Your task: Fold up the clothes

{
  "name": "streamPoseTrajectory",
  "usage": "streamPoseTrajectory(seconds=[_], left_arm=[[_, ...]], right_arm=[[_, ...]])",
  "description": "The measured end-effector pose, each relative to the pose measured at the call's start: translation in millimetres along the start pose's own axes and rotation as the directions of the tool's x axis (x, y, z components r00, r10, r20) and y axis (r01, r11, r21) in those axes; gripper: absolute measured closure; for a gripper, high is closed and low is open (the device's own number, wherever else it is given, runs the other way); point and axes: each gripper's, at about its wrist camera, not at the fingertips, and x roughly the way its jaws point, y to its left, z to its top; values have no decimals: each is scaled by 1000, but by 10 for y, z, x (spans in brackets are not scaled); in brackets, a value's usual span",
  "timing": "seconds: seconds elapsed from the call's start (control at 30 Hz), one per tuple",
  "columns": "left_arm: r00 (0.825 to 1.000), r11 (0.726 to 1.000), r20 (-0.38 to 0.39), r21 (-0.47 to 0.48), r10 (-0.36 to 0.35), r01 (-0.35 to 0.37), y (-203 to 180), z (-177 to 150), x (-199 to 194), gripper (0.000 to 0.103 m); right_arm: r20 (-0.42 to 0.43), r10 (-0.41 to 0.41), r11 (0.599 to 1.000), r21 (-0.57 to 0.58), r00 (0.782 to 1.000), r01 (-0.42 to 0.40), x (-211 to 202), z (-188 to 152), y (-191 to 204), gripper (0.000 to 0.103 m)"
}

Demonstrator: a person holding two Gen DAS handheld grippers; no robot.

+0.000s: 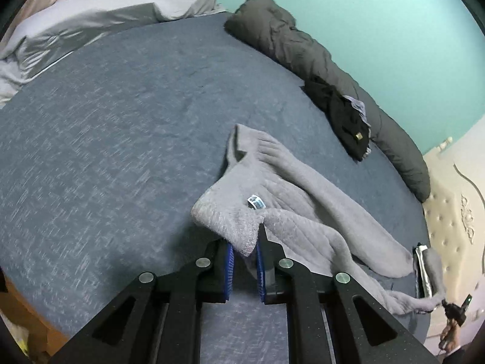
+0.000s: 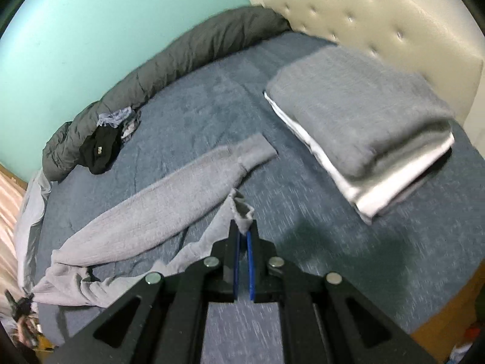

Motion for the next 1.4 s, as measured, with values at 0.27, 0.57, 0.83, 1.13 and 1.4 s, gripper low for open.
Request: streamPoseTrajectory(seconds=[0.27, 0.57, 0.83, 1.13, 1.4], left_arm=[[998, 999, -40, -1, 39, -39, 119, -175, 138, 90], [998, 998, -41, 40, 54, -52, -5, -140, 172, 90], [998, 998, -39, 44, 57, -55, -46, -134, 208, 90], [997, 997, -44, 42, 64, -62, -31, -153, 219, 90], [997, 996, -45, 56, 65, -63, -47, -165, 219, 90]], right_arm=[[-177, -75, 996, 42, 981, 84, 475, -322, -125, 97], [-36, -128, 985, -125, 991, 122, 494, -393, 94, 79], [-241, -30, 912, -404, 970, -72, 724, -770, 600, 53], [-366, -6, 835, -514, 930, -197, 996, -1177, 1062, 53], [-356, -106, 829, -547, 928, -115, 1350, -1295, 1117, 70]])
